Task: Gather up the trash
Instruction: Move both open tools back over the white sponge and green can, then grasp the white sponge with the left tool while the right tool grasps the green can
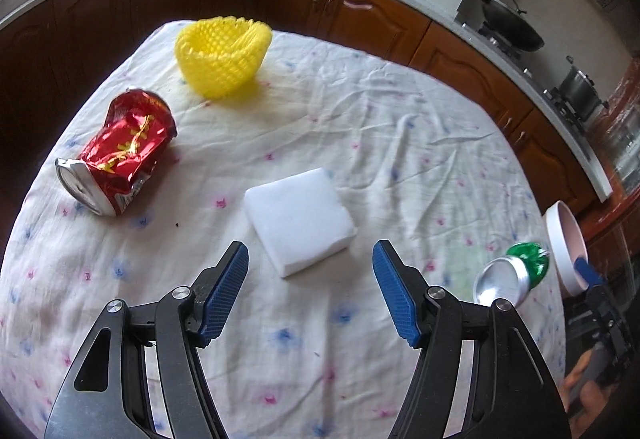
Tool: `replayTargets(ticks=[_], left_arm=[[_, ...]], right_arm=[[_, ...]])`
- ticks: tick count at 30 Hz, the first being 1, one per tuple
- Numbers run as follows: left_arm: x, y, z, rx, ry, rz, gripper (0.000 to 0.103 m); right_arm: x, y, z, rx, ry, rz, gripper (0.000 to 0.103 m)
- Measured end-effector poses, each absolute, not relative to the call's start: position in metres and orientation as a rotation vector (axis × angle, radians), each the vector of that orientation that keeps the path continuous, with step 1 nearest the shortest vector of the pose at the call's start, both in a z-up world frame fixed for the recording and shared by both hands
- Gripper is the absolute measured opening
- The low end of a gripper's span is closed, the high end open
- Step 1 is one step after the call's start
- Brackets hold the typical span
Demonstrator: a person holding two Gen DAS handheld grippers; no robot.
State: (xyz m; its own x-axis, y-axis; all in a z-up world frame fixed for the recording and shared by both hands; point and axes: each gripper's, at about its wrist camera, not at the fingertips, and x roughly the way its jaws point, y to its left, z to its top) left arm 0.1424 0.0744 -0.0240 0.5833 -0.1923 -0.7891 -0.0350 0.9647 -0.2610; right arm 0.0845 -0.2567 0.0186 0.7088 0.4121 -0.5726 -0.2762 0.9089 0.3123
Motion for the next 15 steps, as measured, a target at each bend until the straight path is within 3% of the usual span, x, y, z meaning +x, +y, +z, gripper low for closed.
replayTargets(ticks=[13, 14, 15], left_arm=[[0.166, 0.079, -0.044, -0.254, 1.017, -0.097, 0.068], [0.168, 0.078, -0.046, -0.254, 1.020, -0.100, 0.069], [0.170, 0.077, -0.047, -0.252, 1.023, -0.104, 0.069]], right_arm=[[0.128, -0.176, 0.018, -0.435, 0.765, 0.706, 0.096], [0.131, -0.173, 0.015, -0.455, 0.779, 0.713, 0.093], [0.132, -0.170, 0.011, -0.470, 0.792, 0.728, 0.083]])
